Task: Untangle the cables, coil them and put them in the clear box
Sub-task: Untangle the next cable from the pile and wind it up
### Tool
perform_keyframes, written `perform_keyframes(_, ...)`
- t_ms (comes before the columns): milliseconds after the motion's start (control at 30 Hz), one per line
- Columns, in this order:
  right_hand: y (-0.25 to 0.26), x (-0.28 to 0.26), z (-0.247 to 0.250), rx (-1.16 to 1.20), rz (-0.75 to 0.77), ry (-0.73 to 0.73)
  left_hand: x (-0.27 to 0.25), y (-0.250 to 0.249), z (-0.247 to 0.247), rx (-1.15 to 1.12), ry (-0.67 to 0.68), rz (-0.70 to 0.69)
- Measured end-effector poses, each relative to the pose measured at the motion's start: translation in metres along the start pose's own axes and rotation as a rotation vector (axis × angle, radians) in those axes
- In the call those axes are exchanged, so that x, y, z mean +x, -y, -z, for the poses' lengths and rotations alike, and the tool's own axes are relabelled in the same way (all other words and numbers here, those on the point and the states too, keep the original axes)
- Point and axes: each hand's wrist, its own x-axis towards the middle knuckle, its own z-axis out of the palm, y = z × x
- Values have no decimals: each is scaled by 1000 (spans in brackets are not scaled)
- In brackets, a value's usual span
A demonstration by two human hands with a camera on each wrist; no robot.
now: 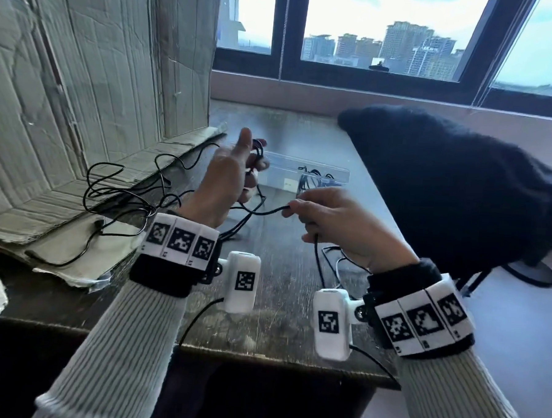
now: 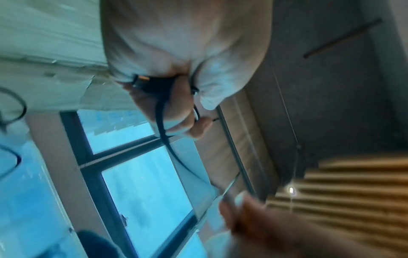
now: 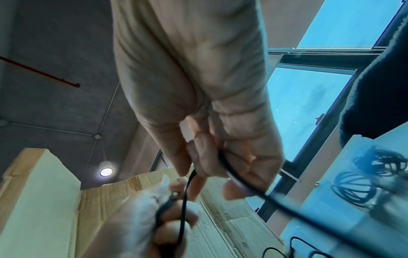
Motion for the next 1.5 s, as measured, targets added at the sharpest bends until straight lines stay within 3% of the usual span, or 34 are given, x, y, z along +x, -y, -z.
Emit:
perform_keyframes(67, 12, -2, -1, -97, 66, 41, -1, 6, -5, 341, 65, -79)
perform_keyframes(133, 22, -1, -2, -200, 145, 14, -2, 12, -11, 509, 147, -123)
perform_keyframes(267, 28, 4, 6, -231, 239, -131, -6, 18, -20, 411, 391, -13)
perform_keyframes(333, 27, 7, 11, -187, 213, -197, -7, 18, -20, 428, 470, -64)
perform_keyframes(433, 22, 9, 21, 78, 112, -215, -6, 23, -16, 539, 493, -191)
perform_keyframes(500, 17, 6, 30, 165, 82, -163, -5, 27, -13, 467, 484, -174)
perform_keyframes(567, 12, -1, 40, 60, 92, -122, -4, 30, -11, 217, 448, -90)
perform_keyframes(700, 1, -6, 50, -111, 141, -162, 4, 27, -6, -303, 183, 52)
perform_keyframes(800, 1, -1, 49, -163, 189, -145, 11, 20, -7, -369, 50, 28)
perform_keyframes(900, 10, 11, 48, -196, 206, -158, 21, 3, -17, -480, -1, -1)
perform_keyframes(1033, 22, 32, 42, -255, 195, -161, 42, -24, -31, -832, -54, 85)
perform_keyframes(1100, 23, 36, 37, -290, 145, -115, 52, -34, -34, -857, -103, 99)
perform_keyframes(1200, 19, 33, 33, -317, 138, 14, 71, -37, -26, -537, -257, 5)
perform_keyframes(1300, 21, 31, 38, -300, 157, 27, 82, -25, -21, 126, -355, -228)
perform_keyframes(1367, 27, 32, 43, -332, 191, 7, 78, -20, -26, 465, -229, -266)
perform_keyframes(1433, 35, 36, 47, -402, 268, -36, 73, -17, -32, 685, -87, -211)
perform_keyframes(1500, 41, 41, 51, -435, 334, -75, 71, -14, -33, 816, 15, -247)
